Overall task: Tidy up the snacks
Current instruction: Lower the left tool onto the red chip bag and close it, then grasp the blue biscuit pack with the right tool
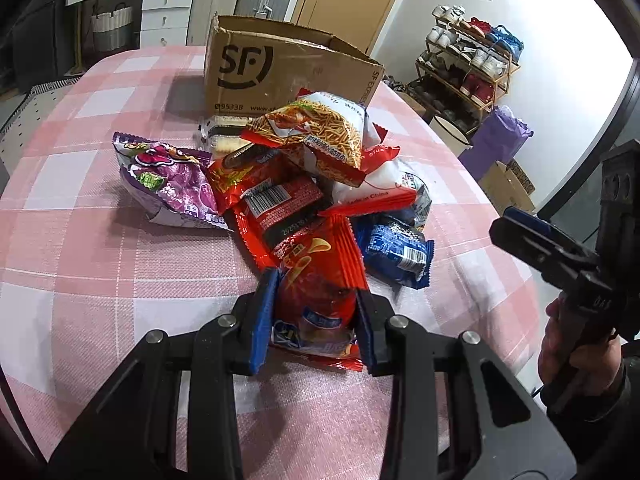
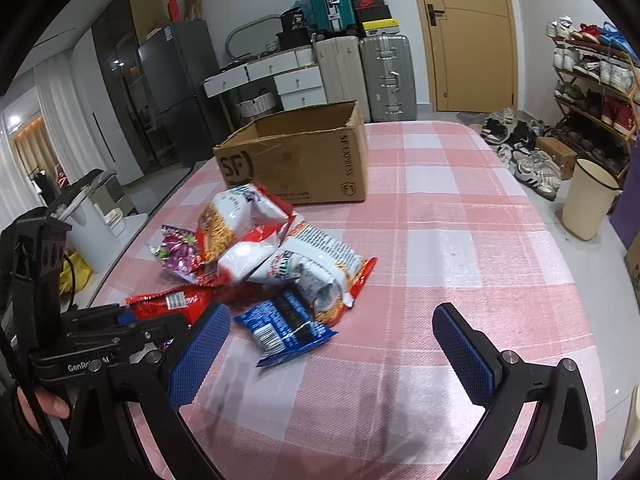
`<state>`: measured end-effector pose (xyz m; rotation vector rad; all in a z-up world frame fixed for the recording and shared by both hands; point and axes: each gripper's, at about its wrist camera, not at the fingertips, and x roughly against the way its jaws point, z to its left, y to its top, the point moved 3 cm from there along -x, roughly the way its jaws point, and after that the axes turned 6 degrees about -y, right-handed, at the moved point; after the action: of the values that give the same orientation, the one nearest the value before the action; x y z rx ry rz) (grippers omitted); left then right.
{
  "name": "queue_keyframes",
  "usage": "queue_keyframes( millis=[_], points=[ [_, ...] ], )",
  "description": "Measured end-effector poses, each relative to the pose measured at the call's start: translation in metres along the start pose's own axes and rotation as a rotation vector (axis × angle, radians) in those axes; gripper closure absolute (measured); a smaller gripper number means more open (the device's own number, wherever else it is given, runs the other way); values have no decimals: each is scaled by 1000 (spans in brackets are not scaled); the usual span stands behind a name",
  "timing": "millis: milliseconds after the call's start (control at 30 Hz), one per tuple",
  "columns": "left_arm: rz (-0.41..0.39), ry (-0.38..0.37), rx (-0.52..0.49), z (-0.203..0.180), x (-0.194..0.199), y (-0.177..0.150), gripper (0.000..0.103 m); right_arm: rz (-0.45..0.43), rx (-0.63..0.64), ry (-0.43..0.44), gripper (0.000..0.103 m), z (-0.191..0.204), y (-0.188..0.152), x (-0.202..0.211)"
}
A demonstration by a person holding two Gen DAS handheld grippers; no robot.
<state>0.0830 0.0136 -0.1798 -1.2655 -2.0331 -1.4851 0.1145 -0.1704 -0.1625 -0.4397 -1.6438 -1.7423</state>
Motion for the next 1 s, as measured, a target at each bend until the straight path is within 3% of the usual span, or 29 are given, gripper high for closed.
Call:
queue_keyframes(
  millis=[700, 1000],
  points=[
    [-75, -20, 41, 21, 53, -10, 71, 126, 82, 160, 1, 34, -23, -49],
    [-91, -11, 79, 38, 58, -12, 71, 153, 112, 180, 12, 44, -19, -71]
  ],
)
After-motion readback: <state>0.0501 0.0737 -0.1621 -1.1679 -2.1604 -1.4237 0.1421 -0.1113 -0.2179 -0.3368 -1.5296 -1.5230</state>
